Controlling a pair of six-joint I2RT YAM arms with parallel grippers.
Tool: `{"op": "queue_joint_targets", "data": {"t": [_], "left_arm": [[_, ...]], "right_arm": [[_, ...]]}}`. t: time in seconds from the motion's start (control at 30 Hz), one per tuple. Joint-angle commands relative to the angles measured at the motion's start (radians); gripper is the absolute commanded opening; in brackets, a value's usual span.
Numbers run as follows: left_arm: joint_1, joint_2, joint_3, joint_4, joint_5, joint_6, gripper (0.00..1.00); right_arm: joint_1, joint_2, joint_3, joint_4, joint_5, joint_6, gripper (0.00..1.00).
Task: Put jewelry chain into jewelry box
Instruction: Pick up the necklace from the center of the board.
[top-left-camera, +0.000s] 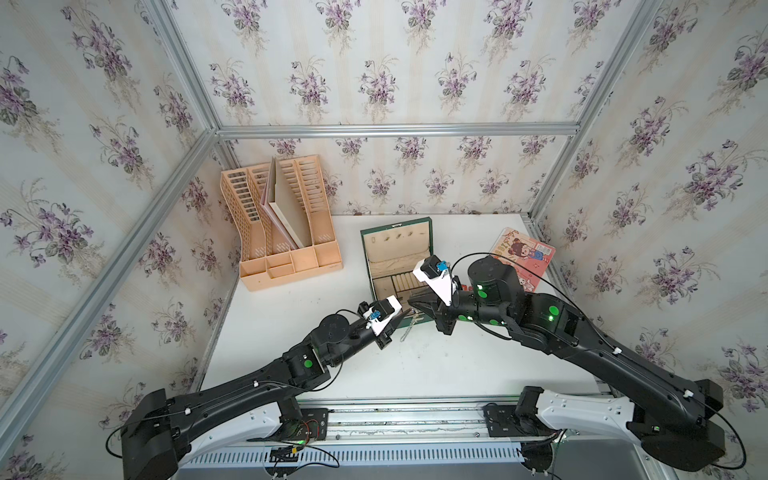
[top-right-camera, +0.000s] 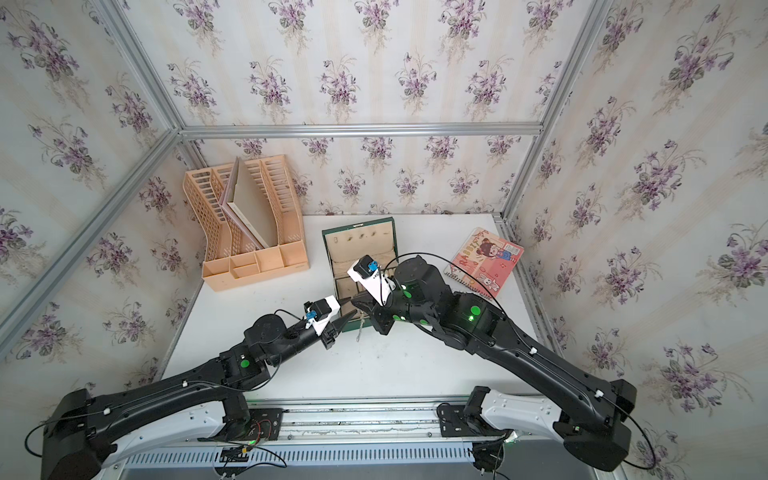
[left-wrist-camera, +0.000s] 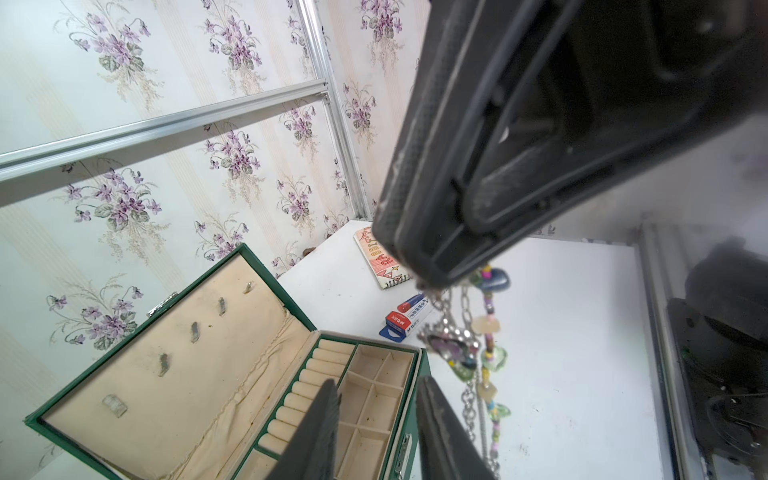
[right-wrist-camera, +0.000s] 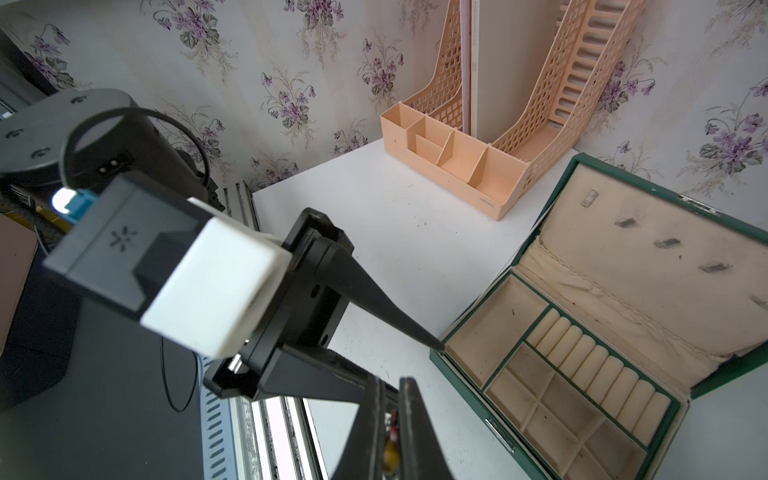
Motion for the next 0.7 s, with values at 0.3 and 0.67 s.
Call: {"op": "queue_joint_targets", "data": {"t": [0.3,0.67], "left_arm": [[-0.032,0.018,0.024,0.054,-0.014,0.039,0.38],[-0.045,0.009,0.029,0.057,-0.029,0.043,0.32]], "right_arm": [[0.0,0.003,-0.009,0.045,-0.012,0.019,0.0],[0.0,0.0,-0.015,0.048,0.0,0.024,0.0]]}}
